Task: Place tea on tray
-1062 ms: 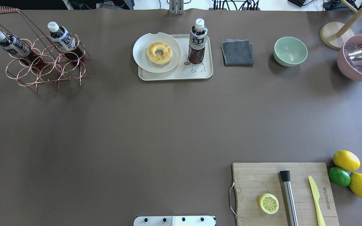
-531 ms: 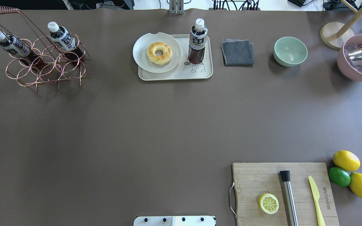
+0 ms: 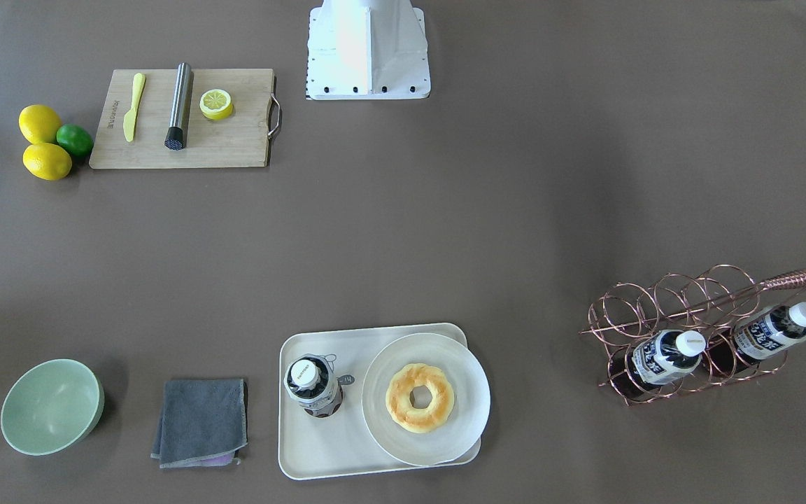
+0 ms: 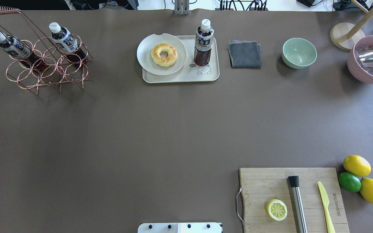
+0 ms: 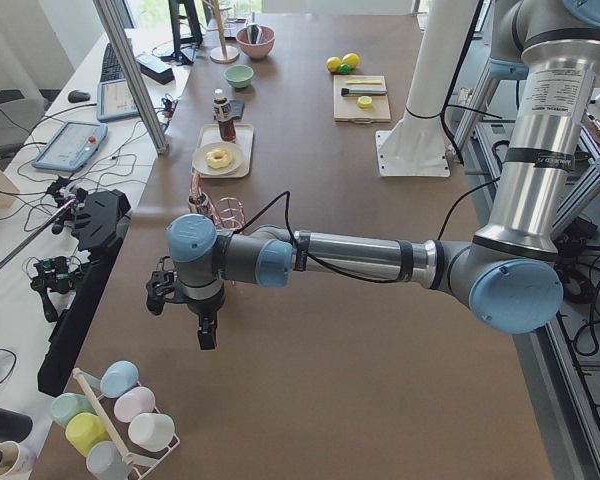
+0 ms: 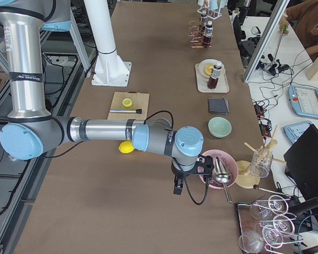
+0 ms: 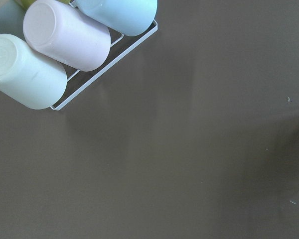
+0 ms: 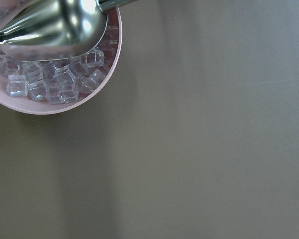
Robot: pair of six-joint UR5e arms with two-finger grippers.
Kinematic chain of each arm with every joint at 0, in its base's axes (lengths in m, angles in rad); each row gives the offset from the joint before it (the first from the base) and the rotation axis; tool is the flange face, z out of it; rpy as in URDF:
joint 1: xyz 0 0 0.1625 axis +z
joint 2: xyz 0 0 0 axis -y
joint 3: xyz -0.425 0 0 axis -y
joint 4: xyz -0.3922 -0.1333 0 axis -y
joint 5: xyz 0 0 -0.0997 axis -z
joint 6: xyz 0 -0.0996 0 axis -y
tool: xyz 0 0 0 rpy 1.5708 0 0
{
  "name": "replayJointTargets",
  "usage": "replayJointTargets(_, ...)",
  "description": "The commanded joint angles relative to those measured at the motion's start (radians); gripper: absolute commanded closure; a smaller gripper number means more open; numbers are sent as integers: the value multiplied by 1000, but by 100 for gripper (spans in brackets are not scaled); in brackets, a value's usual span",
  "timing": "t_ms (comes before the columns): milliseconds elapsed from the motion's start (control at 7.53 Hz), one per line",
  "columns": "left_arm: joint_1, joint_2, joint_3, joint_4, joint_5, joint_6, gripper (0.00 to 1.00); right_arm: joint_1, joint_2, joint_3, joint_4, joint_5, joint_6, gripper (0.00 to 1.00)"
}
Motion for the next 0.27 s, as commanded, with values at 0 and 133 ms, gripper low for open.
replayJointTargets(0, 0, 0, 1, 0, 0, 0, 2, 0, 1, 3, 0, 0, 0, 0)
replayJointTargets(133, 1, 2, 6, -8, 0, 1, 2, 0, 2, 3, 0, 0, 0, 0)
